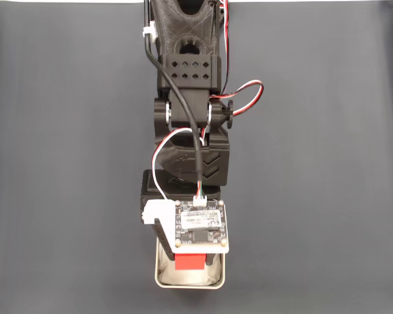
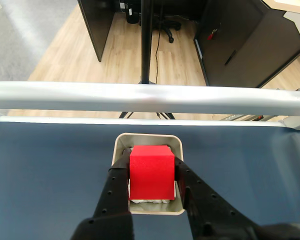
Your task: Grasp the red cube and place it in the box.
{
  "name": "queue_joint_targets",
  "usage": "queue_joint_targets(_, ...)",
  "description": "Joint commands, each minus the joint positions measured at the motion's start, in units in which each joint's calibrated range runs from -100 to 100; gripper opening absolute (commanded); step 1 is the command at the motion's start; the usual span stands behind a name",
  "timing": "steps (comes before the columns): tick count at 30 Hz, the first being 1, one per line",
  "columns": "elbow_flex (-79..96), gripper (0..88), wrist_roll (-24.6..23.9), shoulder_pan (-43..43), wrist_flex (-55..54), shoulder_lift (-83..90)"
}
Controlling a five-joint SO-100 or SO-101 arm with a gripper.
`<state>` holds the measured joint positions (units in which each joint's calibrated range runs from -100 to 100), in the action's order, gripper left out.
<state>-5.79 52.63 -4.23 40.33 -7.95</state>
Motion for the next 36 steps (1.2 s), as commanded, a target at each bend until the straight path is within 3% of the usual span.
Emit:
queue_joint_targets(1, 0.9, 0.0, 0.3, -0.5, -2.1, 4.0)
queue_joint_targets(29, 5.0, 0.1, -0.2, -1.2, -6.4, 7.1)
queue_joint_targets(32, 5.2, 6.1, -0.5, -1.2, -7.5, 7.3)
queue_joint_targets(36, 6.1, 28.9, -0.6, -1.3, -7.9, 7.7)
